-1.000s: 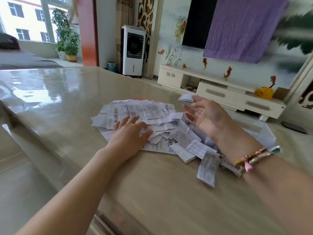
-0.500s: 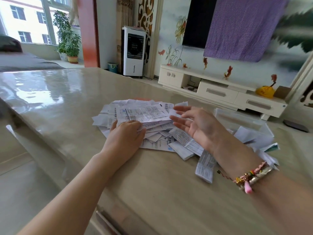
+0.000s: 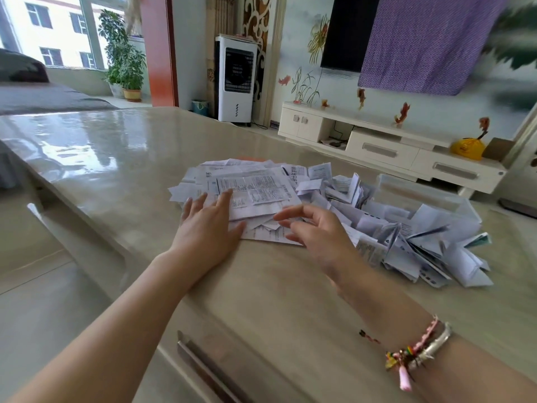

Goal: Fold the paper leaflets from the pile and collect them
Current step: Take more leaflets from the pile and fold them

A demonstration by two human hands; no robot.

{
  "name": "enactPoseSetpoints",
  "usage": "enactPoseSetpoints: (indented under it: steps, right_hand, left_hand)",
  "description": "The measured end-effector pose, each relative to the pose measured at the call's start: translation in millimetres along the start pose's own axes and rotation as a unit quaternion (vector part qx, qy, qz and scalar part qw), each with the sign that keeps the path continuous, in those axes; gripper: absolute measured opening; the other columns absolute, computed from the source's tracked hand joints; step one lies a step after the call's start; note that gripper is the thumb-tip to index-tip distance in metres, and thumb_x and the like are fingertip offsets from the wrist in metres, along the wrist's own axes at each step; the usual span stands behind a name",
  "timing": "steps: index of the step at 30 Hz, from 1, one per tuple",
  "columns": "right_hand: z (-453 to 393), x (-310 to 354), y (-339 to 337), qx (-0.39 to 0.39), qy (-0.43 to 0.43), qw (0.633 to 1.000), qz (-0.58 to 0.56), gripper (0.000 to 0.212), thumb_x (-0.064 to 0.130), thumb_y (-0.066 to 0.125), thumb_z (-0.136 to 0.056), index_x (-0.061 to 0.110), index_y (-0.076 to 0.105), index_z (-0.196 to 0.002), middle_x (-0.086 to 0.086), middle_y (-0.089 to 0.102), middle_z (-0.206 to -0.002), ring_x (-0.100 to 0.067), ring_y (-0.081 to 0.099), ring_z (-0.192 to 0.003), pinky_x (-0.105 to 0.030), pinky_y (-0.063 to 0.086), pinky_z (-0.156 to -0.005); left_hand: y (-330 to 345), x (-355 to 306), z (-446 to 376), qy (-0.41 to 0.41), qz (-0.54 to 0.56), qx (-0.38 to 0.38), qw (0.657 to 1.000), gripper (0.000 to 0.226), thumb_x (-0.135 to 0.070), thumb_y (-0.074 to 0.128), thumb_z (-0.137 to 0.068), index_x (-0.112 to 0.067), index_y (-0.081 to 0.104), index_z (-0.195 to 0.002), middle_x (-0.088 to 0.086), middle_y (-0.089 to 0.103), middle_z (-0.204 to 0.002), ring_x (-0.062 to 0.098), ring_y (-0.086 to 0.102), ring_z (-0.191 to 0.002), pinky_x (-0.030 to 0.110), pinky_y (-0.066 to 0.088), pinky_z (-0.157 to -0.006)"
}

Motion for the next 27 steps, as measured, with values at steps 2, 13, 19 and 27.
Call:
enactPoseSetpoints:
  steps: [2, 13, 19, 27]
  right_hand:
    - [1, 0, -2, -0.007, -0.007, 1.000, 0.007, 0.034, 0.000, 0.048, -0.089, 0.024, 0.071, -0.081, -0.005, 0.070, -0.100, -0.048, 0.052, -0.112, -0.063, 0.044, -0.090]
    - [4, -3, 9, 0.020, -0.082, 0.994, 0.070, 0.028, 0.001, 0.049, -0.090, 0.021, 0.066, -0.098, 0.013, 0.065, -0.107, -0.005, 0.061, -0.107, -0.021, 0.047, -0.095]
    - [10, 3, 9, 0.004, -0.133, 0.984, 0.121, 0.027, 0.002, 0.049, -0.090, 0.020, 0.062, -0.105, 0.006, 0.059, -0.111, 0.005, 0.054, -0.095, -0.006, 0.041, -0.076]
    - [12, 6, 2, -0.032, -0.156, 0.981, 0.107, 0.031, -0.005, 0.051, -0.085, 0.018, 0.058, -0.106, 0.007, 0.062, -0.107, 0.000, 0.057, -0.100, -0.008, 0.041, -0.084]
  left_hand:
    - [-1, 1, -3, -0.002, -0.002, -0.008, 1.000, 0.070, -0.049, 0.048, -0.093, -0.020, 0.021, -0.150, 0.007, 0.050, -0.141, 0.027, 0.025, -0.142, 0.039, 0.008, -0.119]
    - [-31, -19, 29, 0.070, 0.017, -0.101, 0.992, 0.036, -0.034, 0.064, -0.089, -0.026, 0.058, -0.124, -0.005, 0.072, -0.094, 0.027, 0.059, -0.102, 0.034, 0.042, -0.084]
    - [-46, -15, 39, 0.095, 0.037, -0.164, 0.981, 0.011, -0.011, 0.070, -0.081, -0.020, 0.075, -0.081, -0.004, 0.071, -0.074, 0.027, 0.059, -0.078, 0.030, 0.039, -0.069]
    - [-55, 2, 37, 0.001, 0.218, -0.137, 0.966, 0.018, -0.009, 0.066, -0.082, -0.026, 0.071, -0.084, -0.022, 0.065, -0.073, -0.010, 0.061, -0.071, 0.005, 0.042, -0.067]
Point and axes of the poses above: each hand's wrist, its own z-axis away from the middle knuckle, its own y-axis out of the palm, x = y × z, the point moved 9 cm from there along -z, towards the middle knuckle
